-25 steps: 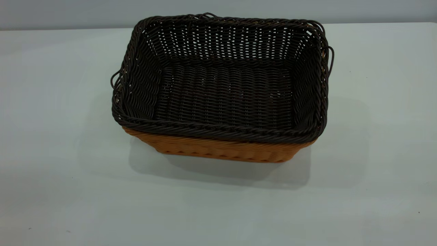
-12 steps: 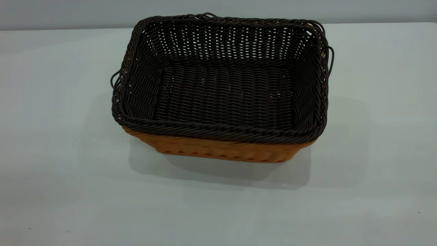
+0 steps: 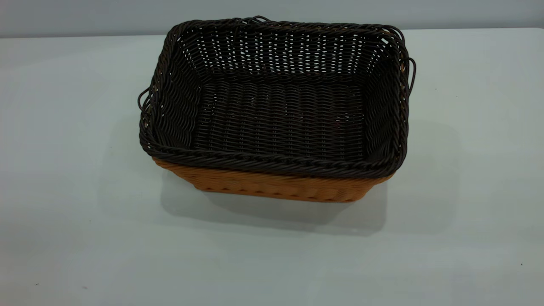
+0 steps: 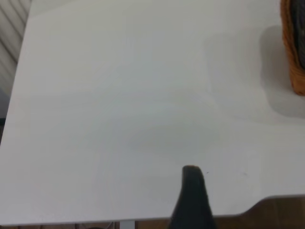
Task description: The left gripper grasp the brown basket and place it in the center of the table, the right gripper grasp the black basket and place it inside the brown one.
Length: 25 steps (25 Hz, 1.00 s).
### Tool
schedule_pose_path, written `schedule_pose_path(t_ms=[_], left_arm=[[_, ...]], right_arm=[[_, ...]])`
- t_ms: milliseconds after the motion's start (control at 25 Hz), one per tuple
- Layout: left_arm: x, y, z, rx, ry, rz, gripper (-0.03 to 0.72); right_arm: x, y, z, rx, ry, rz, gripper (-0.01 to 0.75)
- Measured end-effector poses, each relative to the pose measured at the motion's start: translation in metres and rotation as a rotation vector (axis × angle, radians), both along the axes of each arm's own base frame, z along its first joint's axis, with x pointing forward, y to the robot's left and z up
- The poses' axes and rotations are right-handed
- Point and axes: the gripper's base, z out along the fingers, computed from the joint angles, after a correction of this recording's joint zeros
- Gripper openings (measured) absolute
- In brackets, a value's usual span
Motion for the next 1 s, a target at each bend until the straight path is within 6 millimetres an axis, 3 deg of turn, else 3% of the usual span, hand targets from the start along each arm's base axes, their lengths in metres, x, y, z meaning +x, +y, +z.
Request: schedule_pose_path(t_ms=[680, 1000], left_arm=[[-0.0001, 0.0004, 0.0, -0.007, -0.001, 0.01, 0.524], [-0.0001, 0.0004, 0.0, -0.006, -0.001, 0.01, 0.524]], right_arm=[[-0.0003, 0.0, 0.0002, 0.002, -0.006, -0.005, 0.594], [-0.0055, -0.0023, -0.0004, 0.002, -0.053, -0.114, 0.594]])
